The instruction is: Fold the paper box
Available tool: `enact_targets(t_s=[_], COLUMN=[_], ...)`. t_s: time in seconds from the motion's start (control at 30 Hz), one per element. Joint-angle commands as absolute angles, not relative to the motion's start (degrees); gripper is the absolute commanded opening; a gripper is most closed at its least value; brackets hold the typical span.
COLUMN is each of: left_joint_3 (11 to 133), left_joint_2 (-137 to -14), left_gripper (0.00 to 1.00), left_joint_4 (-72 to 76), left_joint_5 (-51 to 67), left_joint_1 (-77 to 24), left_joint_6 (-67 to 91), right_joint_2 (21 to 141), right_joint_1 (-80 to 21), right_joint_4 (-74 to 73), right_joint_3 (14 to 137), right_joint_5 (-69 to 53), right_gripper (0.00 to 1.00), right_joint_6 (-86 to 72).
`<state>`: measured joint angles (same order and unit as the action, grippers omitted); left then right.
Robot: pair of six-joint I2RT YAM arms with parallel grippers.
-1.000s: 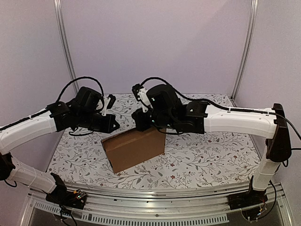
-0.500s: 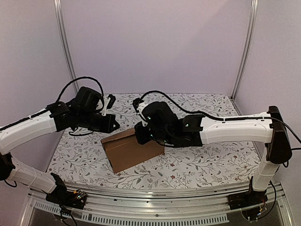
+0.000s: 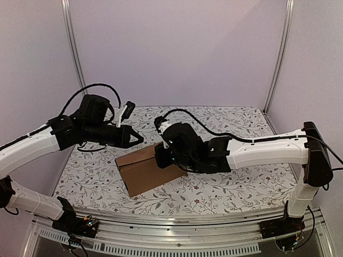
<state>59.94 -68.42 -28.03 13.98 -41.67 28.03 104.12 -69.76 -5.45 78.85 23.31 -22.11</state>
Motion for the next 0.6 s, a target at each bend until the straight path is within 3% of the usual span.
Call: enact_targets(t_s=[0.0,0.57], left_joint_3=[55.90,50.54], left_joint_2=[-68.26,-70.58], left_gripper=[0.00,0.00], left_joint_4=[-23.26,-24.35], left_joint_5=[19.22,14.57], left_joint_1=[-43.03,-43.50], left_joint_6=[26.02,26.09], right_joint_2=[108.01,103.07], right_joint_1=[-70.10,-68.96], right_joint_4=[-13.24,-14.89], right_joint_3=[75.67,78.30], right_joint_5=[23.18,25.53], right_gripper=[0.00,0.00], right_joint_6=[-23.29,-18.75])
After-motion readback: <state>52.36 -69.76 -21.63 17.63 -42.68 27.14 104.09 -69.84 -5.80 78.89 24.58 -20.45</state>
